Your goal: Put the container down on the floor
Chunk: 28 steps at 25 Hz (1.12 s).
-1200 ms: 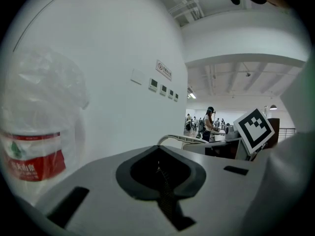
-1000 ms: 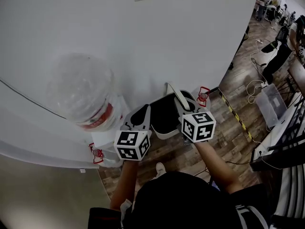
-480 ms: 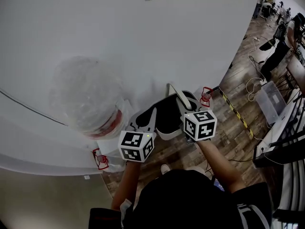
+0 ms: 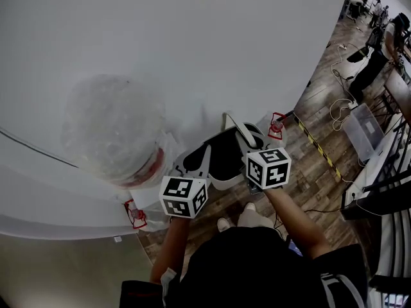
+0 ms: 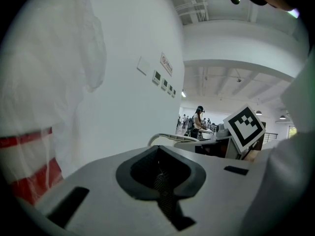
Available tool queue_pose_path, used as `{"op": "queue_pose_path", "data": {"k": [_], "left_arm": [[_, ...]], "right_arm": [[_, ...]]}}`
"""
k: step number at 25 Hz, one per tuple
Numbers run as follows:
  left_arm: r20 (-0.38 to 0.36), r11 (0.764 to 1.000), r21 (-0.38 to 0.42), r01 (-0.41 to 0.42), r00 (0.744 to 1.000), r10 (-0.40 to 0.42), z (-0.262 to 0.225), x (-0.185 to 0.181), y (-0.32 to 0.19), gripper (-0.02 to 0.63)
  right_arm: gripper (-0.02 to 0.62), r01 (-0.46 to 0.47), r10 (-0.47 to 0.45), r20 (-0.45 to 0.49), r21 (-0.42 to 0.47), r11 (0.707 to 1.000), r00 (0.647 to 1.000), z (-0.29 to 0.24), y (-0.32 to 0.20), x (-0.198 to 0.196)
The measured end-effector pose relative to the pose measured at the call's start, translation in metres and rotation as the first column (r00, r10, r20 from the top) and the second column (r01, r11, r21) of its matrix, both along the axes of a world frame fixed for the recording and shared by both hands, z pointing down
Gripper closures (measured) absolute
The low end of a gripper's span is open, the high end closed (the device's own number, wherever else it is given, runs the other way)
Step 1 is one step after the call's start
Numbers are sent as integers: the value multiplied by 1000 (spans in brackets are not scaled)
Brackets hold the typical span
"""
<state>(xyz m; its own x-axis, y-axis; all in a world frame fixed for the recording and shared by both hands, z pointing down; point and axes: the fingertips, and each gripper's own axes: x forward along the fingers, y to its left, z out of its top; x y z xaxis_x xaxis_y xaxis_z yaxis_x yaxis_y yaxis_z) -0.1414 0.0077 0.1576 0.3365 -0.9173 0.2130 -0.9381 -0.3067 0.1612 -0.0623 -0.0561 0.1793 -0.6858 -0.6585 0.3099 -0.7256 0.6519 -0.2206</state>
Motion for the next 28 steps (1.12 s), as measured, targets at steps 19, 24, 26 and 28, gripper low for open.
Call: {"op": "queue_pose_path", "data": {"k": [19,24,26,28], "left_arm": [[-47,990,-139,16,999,-23,72,26,-44,591],[-104,981,-191,24,994,-44,101,32,-55,591],[-105,977,-212,32,993,-55,113,29,-58,591],[-109,971,-235,44,991,-71,124,27,-59,591]], "right_arm": [[566,20,-29,-66,-131,991,997,72,-31,21],[566,28,-48,-108,-178,984,993,100,-42,23],[566,28,-53,-124,-196,980,991,113,-45,21],[565,28,-59,-135,-216,976,989,125,-49,21]]}}
